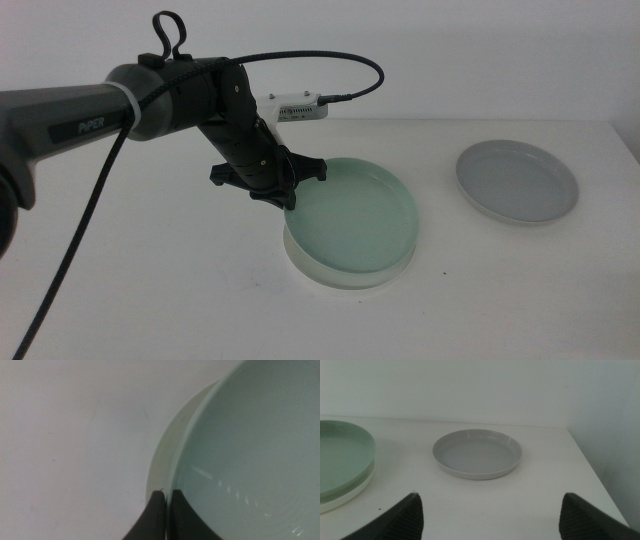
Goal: Stack the three bowls on top of each other.
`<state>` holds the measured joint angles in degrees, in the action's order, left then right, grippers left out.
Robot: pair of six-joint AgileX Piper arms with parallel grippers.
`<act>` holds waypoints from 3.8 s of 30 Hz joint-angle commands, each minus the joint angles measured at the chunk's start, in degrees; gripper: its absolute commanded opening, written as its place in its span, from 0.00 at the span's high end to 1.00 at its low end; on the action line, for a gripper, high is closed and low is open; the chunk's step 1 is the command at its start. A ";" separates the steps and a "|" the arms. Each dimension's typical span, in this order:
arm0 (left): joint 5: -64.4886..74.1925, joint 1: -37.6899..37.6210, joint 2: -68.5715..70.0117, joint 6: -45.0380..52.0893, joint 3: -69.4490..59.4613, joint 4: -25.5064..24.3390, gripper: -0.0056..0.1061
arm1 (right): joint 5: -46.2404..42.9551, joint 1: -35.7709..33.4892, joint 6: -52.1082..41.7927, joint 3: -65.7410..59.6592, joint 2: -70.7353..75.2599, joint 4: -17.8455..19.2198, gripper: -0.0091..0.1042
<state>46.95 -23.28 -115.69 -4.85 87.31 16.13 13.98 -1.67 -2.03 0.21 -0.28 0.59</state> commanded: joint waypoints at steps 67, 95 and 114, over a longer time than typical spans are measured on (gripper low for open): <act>5.65 2.35 73.77 18.55 -23.76 11.80 0.11 | -0.35 0.40 13.47 9.22 -8.86 0.99 0.11; 4.60 2.35 73.77 18.55 -23.76 11.80 0.11 | 39.82 6.86 12.32 61.88 -74.58 2.15 0.11; 4.60 2.35 73.77 18.55 -23.76 9.76 0.11 | 37.19 13.62 2.03 96.41 -119.63 -9.84 0.20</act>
<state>52.29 -21.09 -42.04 13.60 63.87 25.94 51.64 11.45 0.71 94.35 -117.94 -8.97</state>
